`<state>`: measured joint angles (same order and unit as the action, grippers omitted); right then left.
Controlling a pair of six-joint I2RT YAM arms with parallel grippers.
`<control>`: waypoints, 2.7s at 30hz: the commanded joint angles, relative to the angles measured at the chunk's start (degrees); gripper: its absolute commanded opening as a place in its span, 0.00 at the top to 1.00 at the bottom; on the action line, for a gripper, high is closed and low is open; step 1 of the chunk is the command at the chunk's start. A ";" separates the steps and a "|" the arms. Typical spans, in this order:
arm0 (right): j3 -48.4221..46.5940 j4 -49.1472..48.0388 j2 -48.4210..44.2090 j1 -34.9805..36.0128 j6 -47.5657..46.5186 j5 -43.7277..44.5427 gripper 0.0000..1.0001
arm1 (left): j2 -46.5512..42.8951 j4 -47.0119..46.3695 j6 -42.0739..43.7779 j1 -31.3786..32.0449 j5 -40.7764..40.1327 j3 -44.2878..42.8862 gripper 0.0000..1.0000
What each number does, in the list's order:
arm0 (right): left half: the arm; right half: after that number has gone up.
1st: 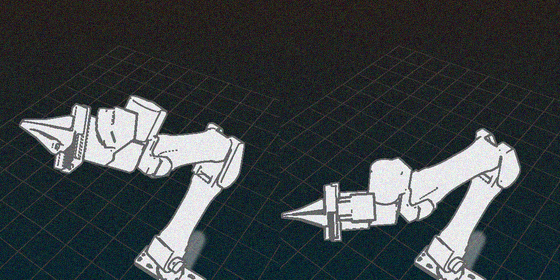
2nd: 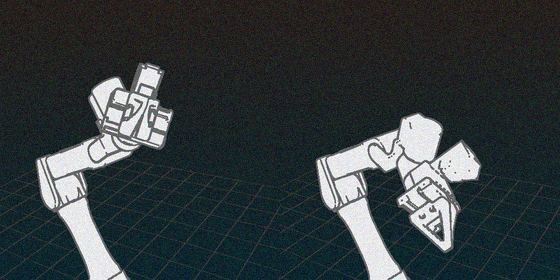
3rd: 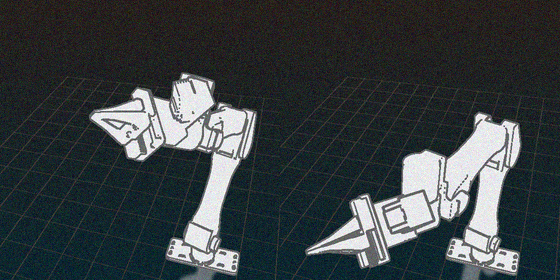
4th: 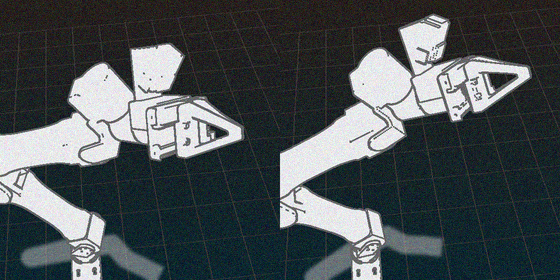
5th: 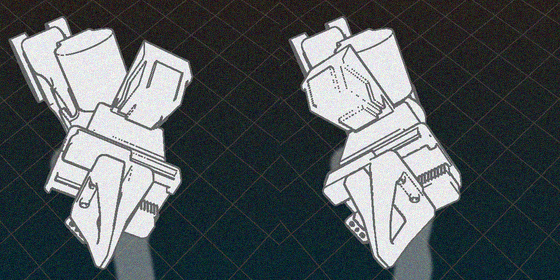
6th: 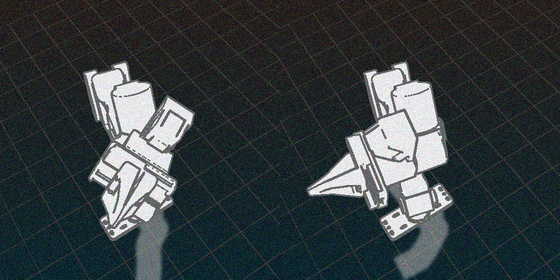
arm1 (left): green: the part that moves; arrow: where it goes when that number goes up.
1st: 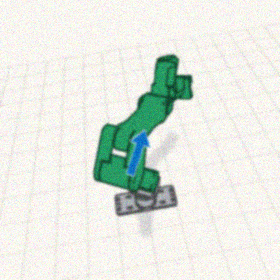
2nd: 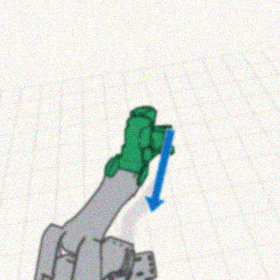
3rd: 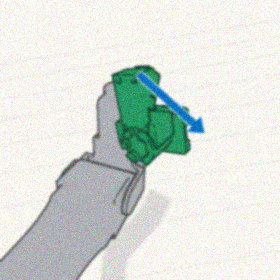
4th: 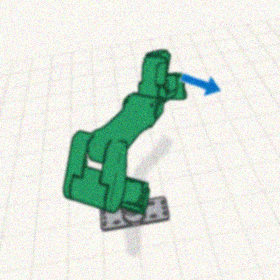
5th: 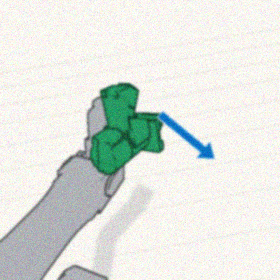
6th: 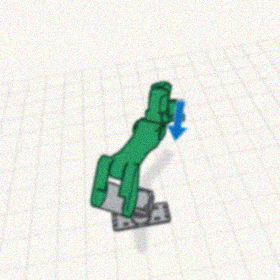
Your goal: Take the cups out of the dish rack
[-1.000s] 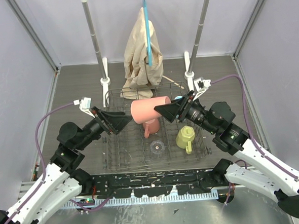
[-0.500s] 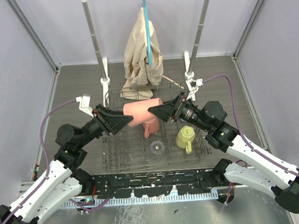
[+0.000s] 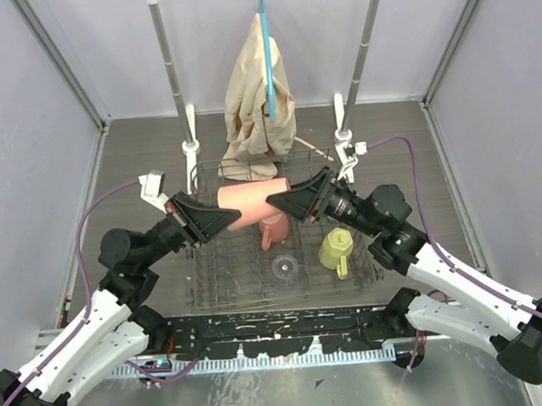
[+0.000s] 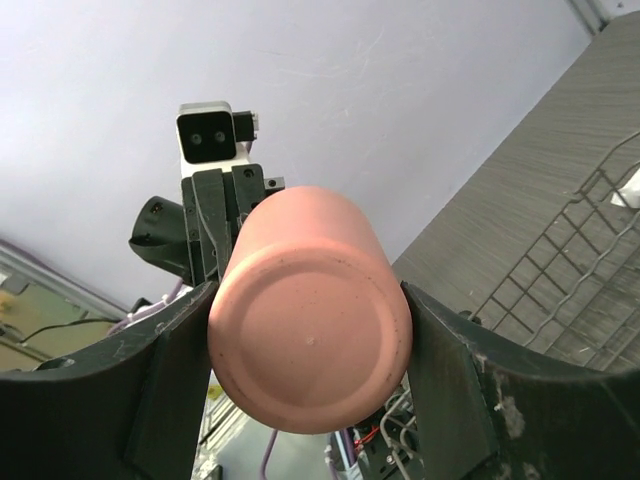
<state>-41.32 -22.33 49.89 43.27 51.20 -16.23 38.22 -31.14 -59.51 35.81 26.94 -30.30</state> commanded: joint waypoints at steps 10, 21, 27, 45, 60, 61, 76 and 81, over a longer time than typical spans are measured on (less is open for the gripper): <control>1.76 1.32 -4.17 0.15 -2.27 4.76 0.11 | -6.98 10.24 5.88 0.22 -3.94 -3.39 1.00; -0.99 18.18 -11.37 0.15 -12.39 14.71 0.05 | -8.77 51.85 20.87 0.12 -28.81 -21.43 1.00; -0.84 25.51 -17.24 0.12 -17.07 20.57 0.05 | -2.84 72.04 22.42 0.13 -51.77 -32.73 1.00; -1.54 32.92 -23.57 0.15 -23.64 25.02 0.05 | 36.08 78.64 28.69 -27.07 -45.56 -51.26 1.00; -2.39 34.46 -22.05 0.09 -27.07 27.87 0.05 | 68.02 86.99 31.92 -30.22 -41.33 -72.10 1.00; -2.44 34.46 -21.77 0.14 -27.18 27.90 0.04 | 69.05 88.06 32.15 -30.35 -40.27 -72.88 1.00; -1.50 33.07 -21.27 0.13 -26.00 26.76 0.04 | 70.94 92.81 35.83 -30.54 -33.80 -70.38 1.00; -1.42 33.55 -22.47 0.15 -25.80 27.20 0.04 | 70.68 91.57 36.36 -30.54 -34.03 -67.52 1.00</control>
<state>-41.06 13.78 28.73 43.40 25.34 10.63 109.58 60.58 -24.60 5.41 -7.92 -100.40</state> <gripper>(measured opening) 0.956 0.038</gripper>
